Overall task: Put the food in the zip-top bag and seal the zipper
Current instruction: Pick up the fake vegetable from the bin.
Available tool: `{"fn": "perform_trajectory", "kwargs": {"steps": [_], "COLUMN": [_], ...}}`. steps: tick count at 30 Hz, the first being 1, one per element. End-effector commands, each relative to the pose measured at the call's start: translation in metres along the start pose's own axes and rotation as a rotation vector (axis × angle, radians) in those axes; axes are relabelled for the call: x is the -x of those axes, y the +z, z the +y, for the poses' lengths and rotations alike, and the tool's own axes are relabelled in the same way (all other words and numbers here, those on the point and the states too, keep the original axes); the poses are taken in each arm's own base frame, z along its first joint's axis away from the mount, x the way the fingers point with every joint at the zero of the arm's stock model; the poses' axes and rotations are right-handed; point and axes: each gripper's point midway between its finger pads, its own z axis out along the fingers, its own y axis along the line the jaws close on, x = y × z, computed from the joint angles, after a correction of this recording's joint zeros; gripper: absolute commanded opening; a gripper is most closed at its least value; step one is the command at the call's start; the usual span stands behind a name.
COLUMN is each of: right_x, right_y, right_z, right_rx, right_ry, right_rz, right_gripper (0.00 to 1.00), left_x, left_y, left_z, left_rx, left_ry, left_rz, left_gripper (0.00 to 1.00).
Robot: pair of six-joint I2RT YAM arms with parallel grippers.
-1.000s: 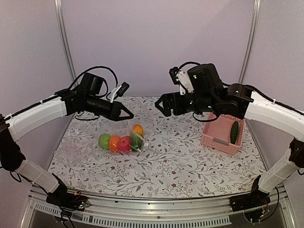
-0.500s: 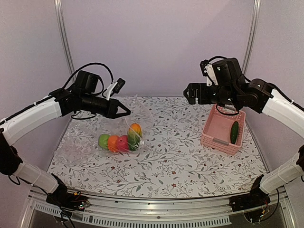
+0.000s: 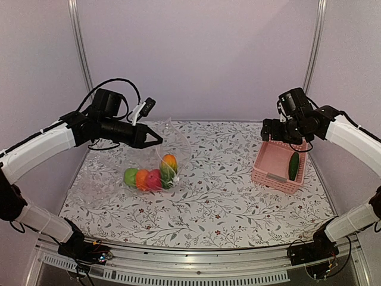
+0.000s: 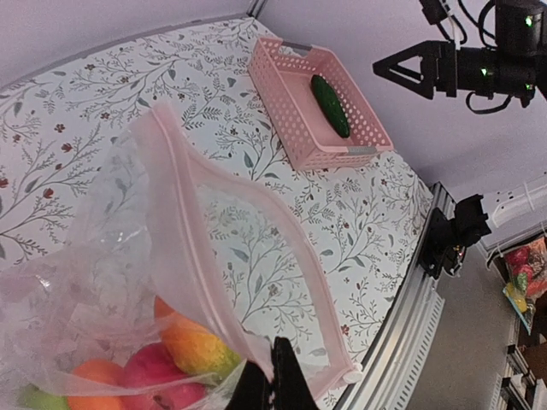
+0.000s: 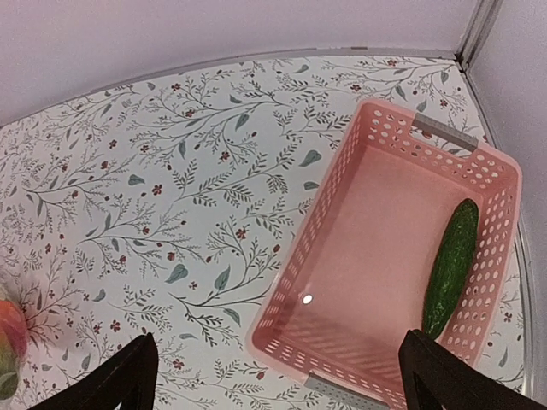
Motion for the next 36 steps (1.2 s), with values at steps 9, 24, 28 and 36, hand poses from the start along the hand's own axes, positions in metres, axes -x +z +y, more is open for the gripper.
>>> {"fn": "perform_trajectory", "kwargs": {"steps": [9,24,28,36], "right_x": [-0.040,-0.066,-0.071,-0.071], "right_y": [0.048,0.130,0.145,0.157], "right_z": [-0.062,-0.145,-0.155,-0.174], "right_rx": [-0.134,-0.315,-0.349,-0.435], "right_ry": [0.055,0.153,0.154,0.136], "right_rz": [0.192,0.364,0.382,0.388], "right_gripper": [0.99,0.84,0.81,0.76], "left_x": [0.005,0.002,0.002,-0.001], "left_y": [-0.009,-0.003,-0.002,0.002], "left_z": [-0.006,-0.006,-0.004,-0.004], "left_rx": [-0.011,-0.027,-0.023,-0.033], "left_ry": [0.012,-0.004,-0.003,-0.016], "left_rz": [-0.033,-0.024,-0.022,-0.007], "left_gripper": [0.00,0.00,0.00,0.00]}}
